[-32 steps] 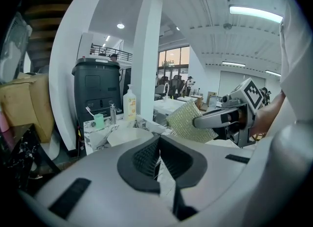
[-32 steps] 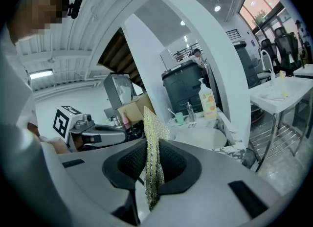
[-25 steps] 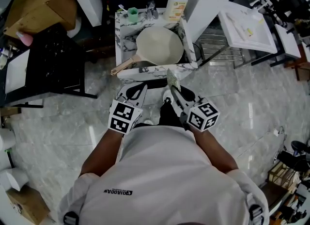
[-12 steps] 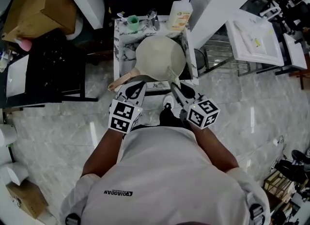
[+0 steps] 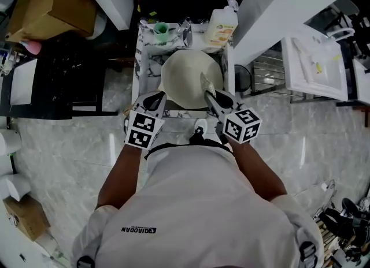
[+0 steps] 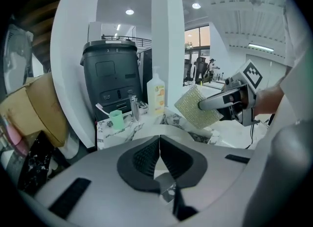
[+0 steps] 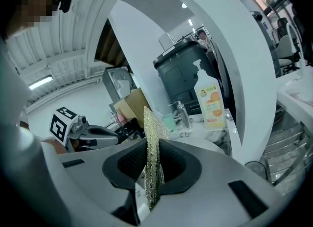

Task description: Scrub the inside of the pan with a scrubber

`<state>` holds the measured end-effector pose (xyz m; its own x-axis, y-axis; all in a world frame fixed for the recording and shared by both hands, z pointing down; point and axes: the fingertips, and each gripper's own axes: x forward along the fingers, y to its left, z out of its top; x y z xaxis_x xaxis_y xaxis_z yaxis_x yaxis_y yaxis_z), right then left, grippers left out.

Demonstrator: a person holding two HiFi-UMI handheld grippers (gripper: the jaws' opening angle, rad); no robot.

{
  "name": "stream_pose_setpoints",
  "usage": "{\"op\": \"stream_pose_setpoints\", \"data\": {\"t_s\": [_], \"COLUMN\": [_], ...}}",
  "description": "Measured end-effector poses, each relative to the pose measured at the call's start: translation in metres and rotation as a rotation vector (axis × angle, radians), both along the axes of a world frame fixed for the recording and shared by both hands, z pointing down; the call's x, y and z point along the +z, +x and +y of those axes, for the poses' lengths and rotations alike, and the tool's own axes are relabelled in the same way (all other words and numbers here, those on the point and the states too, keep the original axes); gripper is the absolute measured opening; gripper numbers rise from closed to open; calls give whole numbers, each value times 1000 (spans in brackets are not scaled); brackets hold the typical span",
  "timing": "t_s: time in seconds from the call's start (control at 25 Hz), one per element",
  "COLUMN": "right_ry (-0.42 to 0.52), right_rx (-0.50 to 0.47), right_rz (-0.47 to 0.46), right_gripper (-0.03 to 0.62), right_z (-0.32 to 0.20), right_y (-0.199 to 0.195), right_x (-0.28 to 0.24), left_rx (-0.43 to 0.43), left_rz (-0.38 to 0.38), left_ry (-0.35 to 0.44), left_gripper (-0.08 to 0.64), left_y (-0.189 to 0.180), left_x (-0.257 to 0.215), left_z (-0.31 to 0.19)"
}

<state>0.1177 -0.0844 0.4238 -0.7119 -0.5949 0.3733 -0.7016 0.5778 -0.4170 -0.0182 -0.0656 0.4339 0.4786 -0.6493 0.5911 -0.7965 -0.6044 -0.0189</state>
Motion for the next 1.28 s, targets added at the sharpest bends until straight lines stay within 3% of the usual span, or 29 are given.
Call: {"op": "stream_pose_setpoints", "data": {"t_s": [0.28, 0.48, 0.6, 0.88, 1.28], "right_ry": [-44, -52, -59, -116, -167], "right_rx": [-85, -141, -142, -48, 33], "right_rz": [21, 28, 40, 95, 179], "right_gripper": [78, 78, 78, 78, 78], "right_z": [-40, -56, -63, -79, -100], "right_y": [11, 8, 3, -10, -38], "right_x": [25, 36, 42, 80, 125], "left_rx": [-7, 31, 79, 315, 551], "left_rz": [-162, -320, -334, -369, -375], "left_ry": [-107, -125, -193, -430, -525], "left_gripper": [17, 48, 132, 177, 190], "left_y": [-5, -20, -28, -47, -52], "left_x": [52, 69, 84, 141, 175], "left_z": [-15, -21, -17, -8, 2]}}
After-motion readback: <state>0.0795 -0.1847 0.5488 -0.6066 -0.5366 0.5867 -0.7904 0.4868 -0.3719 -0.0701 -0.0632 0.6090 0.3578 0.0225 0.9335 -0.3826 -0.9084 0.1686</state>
